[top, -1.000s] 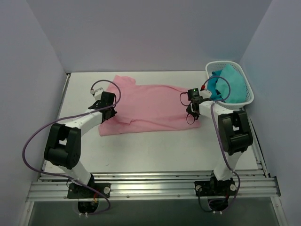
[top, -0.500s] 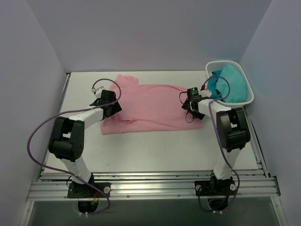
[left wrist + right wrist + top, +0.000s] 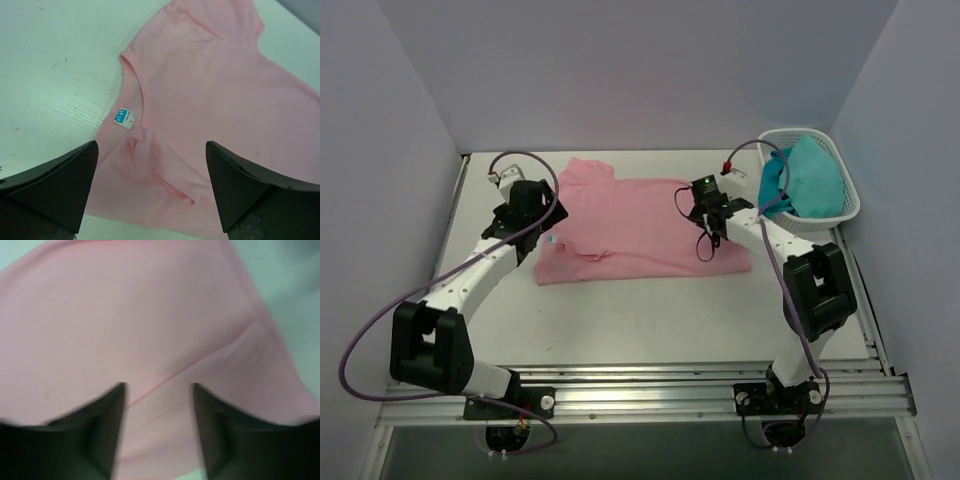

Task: Fold and stack the t-shirts
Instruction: Fold the flattened tshirt in 1/3 of the way

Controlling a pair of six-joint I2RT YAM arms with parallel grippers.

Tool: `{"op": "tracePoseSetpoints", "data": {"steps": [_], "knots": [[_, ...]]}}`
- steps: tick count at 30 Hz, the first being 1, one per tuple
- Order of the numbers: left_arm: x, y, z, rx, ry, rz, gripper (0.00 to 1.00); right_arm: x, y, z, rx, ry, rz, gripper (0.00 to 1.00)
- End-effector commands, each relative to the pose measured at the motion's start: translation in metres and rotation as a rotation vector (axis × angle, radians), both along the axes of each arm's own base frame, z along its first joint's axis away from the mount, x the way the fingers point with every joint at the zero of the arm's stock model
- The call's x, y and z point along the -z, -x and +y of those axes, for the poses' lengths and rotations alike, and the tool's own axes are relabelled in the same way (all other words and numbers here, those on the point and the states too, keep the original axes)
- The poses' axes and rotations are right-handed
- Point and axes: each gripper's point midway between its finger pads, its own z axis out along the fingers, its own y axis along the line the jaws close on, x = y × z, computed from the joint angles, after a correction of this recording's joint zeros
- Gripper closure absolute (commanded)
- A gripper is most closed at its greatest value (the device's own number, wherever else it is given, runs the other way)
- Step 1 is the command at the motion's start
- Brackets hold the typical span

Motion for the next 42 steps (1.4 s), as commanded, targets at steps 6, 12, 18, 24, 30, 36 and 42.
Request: {"op": "tracePoseSetpoints", "data": {"steps": [6,12,18,24,30,36,42], "knots": [[-0.01,0.038,0.009,-0.028,-0.001,-0.026,0.03,-0.007,0.014,0.191,-0.383,-0.126,-0.04,1.0],[0.0,0.057,0.011,-0.031,-0.003,-0.015,0.03,0.028,0.027,0.263,-0.495,-0.126,0.023,1.0],[0.0,0.064,0.015,-0.038,-0.012,-0.015,0.03,0.046,0.034,0.292,-0.531,-0.129,0.052,1.0],[0.0,0.062,0.015,-0.04,-0.012,-0.022,0.03,0.04,0.038,0.299,-0.538,-0.118,0.045,1.0],[0.003,0.059,0.015,-0.039,-0.015,-0.016,0.03,0.023,0.042,0.292,-0.529,-0.1,0.021,1.0],[0.006,0.058,0.014,-0.039,-0.017,-0.011,0.03,0.018,0.056,0.299,-0.55,-0.104,0.024,1.0],[0.009,0.059,0.014,-0.036,-0.016,-0.007,0.04,0.015,0.068,0.304,-0.565,-0.098,0.011,0.56]]}}
